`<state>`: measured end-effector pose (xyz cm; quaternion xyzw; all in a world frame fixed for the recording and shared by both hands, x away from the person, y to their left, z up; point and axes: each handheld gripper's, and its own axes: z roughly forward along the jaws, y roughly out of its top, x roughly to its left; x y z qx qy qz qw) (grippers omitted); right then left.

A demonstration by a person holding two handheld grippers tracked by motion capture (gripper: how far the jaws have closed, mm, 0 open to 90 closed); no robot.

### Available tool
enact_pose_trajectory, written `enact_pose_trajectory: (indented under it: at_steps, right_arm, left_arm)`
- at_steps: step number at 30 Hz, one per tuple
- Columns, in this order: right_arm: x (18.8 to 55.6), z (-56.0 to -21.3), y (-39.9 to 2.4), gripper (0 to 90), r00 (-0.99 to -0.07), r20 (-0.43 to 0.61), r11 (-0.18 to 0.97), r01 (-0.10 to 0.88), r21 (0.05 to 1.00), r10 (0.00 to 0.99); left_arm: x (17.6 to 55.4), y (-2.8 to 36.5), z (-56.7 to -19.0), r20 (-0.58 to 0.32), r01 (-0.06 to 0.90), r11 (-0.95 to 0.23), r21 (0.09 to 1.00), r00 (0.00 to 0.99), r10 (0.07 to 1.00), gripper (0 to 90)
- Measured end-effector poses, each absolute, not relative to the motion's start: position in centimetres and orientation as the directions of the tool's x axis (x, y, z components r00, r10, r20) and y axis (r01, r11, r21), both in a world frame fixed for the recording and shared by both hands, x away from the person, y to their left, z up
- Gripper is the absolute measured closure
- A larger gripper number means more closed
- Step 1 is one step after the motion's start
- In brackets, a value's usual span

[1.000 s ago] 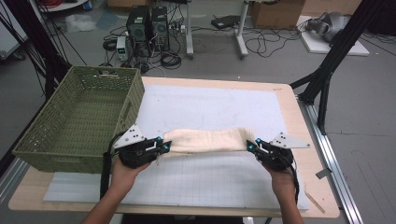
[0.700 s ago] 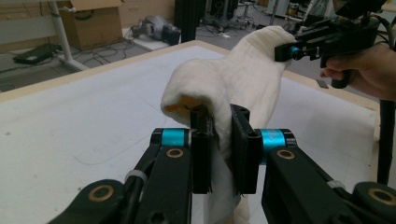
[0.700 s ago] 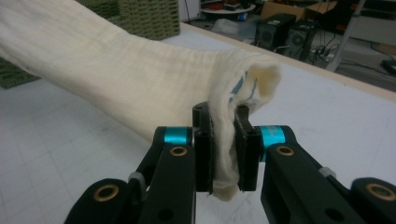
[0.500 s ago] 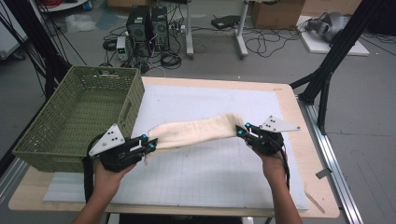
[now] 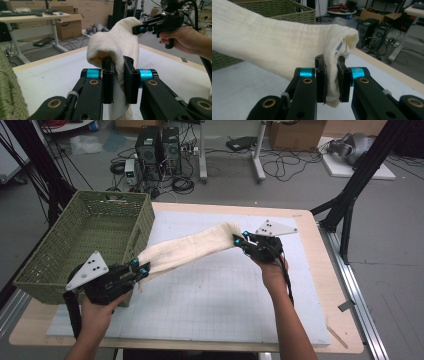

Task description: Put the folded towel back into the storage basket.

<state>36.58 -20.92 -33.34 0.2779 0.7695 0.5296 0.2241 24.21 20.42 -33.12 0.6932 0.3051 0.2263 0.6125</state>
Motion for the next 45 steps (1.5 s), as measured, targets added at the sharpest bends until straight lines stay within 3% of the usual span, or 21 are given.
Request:
enact_pose_trajectory:
  at_steps: [45]
  right_arm:
    - [45.6,-26.5,-3.6,81.4,-0.825,-0.121,0.319,0.074,0.945,0.552]
  left_arm:
    - [21.0,28.0,-31.5,-0.069,0.083,0.029,0.996,0.535,0.842,80.2]
